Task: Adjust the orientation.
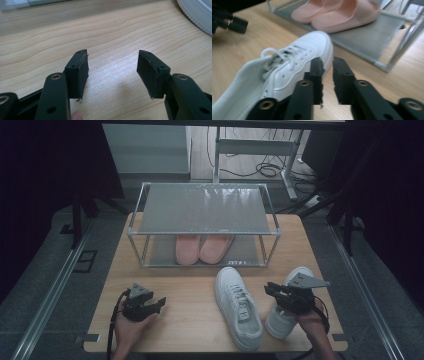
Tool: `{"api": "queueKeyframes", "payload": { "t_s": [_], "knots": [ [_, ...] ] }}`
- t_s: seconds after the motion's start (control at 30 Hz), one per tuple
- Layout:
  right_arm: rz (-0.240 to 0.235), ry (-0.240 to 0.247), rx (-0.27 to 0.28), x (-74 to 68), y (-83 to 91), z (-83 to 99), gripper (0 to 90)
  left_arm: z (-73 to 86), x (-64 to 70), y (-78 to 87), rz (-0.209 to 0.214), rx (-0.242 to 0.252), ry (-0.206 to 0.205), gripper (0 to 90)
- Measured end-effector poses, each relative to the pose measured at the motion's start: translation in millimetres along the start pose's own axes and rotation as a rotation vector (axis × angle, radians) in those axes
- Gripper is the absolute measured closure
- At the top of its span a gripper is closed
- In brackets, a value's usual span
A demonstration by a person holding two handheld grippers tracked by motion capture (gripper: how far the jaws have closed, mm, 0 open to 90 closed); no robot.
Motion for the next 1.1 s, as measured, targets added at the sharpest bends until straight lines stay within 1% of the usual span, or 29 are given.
{"api": "queueKeyframes", "payload": {
  "t_s": [0.03, 0.1, 0.2, 0.27, 0.33, 0.47, 0.53, 0.6, 0.63, 0.77, 0.87, 1.0, 1.1],
  "knots": [
    [-0.011, 0.011, -0.023, -3.1, -3.6, 0.3, 82.7, 0.1, 0.2, 0.0, 0.000, 0.000, 0.002, 42.8],
    [-0.022, 0.016, -0.056, -7.3, -10.6, 1.3, 86.5, -0.1, 0.3, 0.5, 0.003, 0.002, 0.000, 42.8],
    [-0.038, 0.012, -0.088, -12.3, -16.8, 1.2, 89.9, -2.6, -0.8, 4.5, 0.002, 0.029, 0.013, 43.0],
    [-0.036, 0.022, -0.122, -15.1, -20.8, 0.2, 90.0, -4.1, -1.9, 6.9, 0.003, 0.041, 0.018, 43.1],
    [-0.046, 0.023, -0.149, -17.9, -23.9, -0.8, 90.0, -4.6, -2.8, 8.4, 0.006, 0.046, 0.021, 43.1],
    [-0.067, 0.061, -0.231, -23.9, -32.5, -5.6, 90.0, -4.8, -3.4, 10.3, 0.012, 0.050, 0.022, 43.1],
    [-0.064, 0.072, -0.275, -23.2, -38.1, -7.8, 90.0, -5.3, -3.2, 11.0, 0.015, 0.053, 0.024, 43.1],
    [-0.068, 0.066, -0.309, -21.6, -42.6, -10.4, 90.0, -5.8, -3.2, 12.7, 0.016, 0.057, 0.024, 43.1],
    [-0.081, 0.067, -0.323, -21.0, -44.7, -12.8, 90.0, -6.0, -3.3, 13.2, 0.016, 0.059, 0.025, 43.1],
    [-0.086, 0.084, -0.371, -17.3, -52.7, -20.1, 90.0, -6.2, -4.7, 13.8, 0.016, 0.058, 0.026, 43.1],
    [-0.081, 0.079, -0.404, -11.2, -61.8, -22.2, 90.0, -5.8, -4.3, 13.6, 0.017, 0.057, 0.028, 43.1],
    [-0.085, 0.059, -0.451, -3.0, -74.2, -18.8, 90.0, -5.9, -4.4, 13.5, 0.017, 0.058, 0.030, 43.1],
    [-0.097, 0.050, -0.475, -2.2, -78.8, -17.4, 90.0, -5.7, -4.6, 12.9, 0.017, 0.057, 0.032, 43.1]
  ]
}}
Point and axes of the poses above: each handheld gripper's, and its own axes: y roughly backward along the jaws, z roughly out of its underside, x roughly to its right, the point moved 6 cm from there along -y, roughly forward along the jaws, and after that the axes turned 6 degrees about y, right-handed, at the moved point
